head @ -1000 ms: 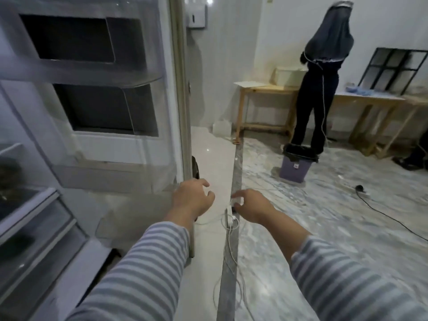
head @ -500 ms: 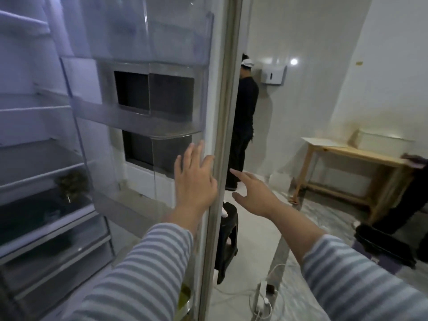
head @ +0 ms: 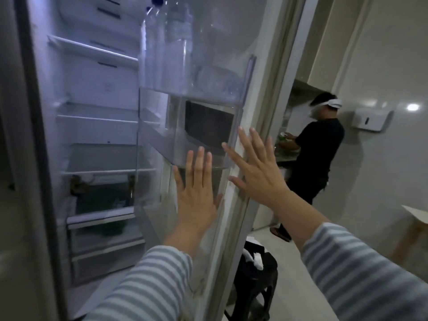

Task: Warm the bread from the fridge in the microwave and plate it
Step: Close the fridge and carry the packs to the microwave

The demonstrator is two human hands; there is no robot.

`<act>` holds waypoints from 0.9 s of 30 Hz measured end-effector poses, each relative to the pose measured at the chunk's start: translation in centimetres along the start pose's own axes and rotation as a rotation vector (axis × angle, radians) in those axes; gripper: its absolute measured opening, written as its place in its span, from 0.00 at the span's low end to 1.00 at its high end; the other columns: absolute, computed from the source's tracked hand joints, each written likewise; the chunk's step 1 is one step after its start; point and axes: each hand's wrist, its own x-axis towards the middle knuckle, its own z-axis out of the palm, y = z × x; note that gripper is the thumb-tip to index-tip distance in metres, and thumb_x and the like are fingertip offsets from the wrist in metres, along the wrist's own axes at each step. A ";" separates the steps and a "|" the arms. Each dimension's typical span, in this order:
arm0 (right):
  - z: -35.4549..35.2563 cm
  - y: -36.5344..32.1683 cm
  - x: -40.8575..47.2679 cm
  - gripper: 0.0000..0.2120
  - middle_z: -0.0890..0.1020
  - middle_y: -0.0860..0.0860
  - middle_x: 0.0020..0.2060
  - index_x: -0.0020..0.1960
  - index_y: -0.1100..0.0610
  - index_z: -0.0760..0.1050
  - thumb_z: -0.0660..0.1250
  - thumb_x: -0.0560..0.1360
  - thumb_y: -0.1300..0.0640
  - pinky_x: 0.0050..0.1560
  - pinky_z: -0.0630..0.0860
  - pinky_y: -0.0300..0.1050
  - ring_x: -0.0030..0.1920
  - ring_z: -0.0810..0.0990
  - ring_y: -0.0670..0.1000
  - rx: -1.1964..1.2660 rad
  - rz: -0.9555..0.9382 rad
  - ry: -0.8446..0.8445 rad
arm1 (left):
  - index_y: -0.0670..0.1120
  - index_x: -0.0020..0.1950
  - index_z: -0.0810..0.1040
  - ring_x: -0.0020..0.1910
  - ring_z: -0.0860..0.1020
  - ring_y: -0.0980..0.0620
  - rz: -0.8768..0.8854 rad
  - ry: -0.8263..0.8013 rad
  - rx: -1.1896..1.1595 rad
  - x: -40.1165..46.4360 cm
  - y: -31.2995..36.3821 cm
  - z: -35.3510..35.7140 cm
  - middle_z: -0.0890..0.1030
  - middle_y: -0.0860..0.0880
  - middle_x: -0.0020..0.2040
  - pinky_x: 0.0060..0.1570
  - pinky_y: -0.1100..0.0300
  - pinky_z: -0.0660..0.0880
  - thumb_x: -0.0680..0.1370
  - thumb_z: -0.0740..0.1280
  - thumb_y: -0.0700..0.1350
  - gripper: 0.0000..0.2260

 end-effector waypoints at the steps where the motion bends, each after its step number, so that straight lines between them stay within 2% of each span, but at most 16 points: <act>1: 0.5 0.2 0.4 0.42 0.48 0.58 0.77 0.78 0.49 0.52 0.67 0.71 0.39 0.72 0.47 0.69 0.76 0.45 0.62 -0.018 -0.059 0.005 | 0.41 0.78 0.44 0.77 0.41 0.42 -0.035 -0.023 0.029 0.0 -0.1 0.3 0.41 0.42 0.78 0.73 0.36 0.47 0.69 0.69 0.59 0.49; 4: 1.7 0.5 1.5 0.47 0.49 0.57 0.77 0.78 0.51 0.50 0.71 0.68 0.40 0.72 0.47 0.68 0.76 0.47 0.62 -0.020 -0.165 0.038 | 0.41 0.78 0.41 0.77 0.40 0.41 -0.100 -0.078 0.129 0.2 -0.3 0.9 0.38 0.41 0.78 0.73 0.38 0.49 0.62 0.79 0.56 0.59; 7: 2.4 0.5 1.8 0.51 0.48 0.58 0.77 0.78 0.52 0.48 0.74 0.65 0.41 0.72 0.49 0.67 0.76 0.47 0.62 -0.001 -0.183 0.041 | 0.41 0.77 0.38 0.77 0.40 0.41 -0.133 -0.107 0.177 0.3 -0.1 1.0 0.37 0.41 0.78 0.74 0.40 0.48 0.60 0.81 0.55 0.63; 14: 2.9 -0.2 2.2 0.54 0.42 0.57 0.77 0.78 0.52 0.41 0.74 0.66 0.41 0.73 0.48 0.67 0.76 0.42 0.63 -0.016 -0.190 0.037 | 0.44 0.76 0.32 0.76 0.35 0.43 -0.121 -0.132 0.182 0.3 -1.1 1.0 0.33 0.43 0.77 0.74 0.41 0.45 0.65 0.75 0.61 0.60; 19: 2.0 -2.2 2.9 0.52 0.43 0.58 0.77 0.78 0.53 0.44 0.73 0.67 0.41 0.73 0.47 0.68 0.76 0.42 0.63 -0.039 -0.185 0.012 | 0.44 0.74 0.29 0.75 0.33 0.44 -0.107 -0.161 0.150 0.3 -3.0 -0.1 0.31 0.44 0.76 0.74 0.40 0.46 0.67 0.74 0.60 0.59; 27: -1.2 -8.9 5.5 0.46 0.26 0.58 0.73 0.76 0.52 0.30 0.62 0.77 0.43 0.69 0.31 0.65 0.72 0.26 0.62 -0.054 -0.128 -0.116 | 0.45 0.73 0.25 0.74 0.29 0.45 -0.084 -0.249 0.151 0.1 -9.3 -3.2 0.27 0.44 0.75 0.75 0.43 0.43 0.70 0.68 0.62 0.56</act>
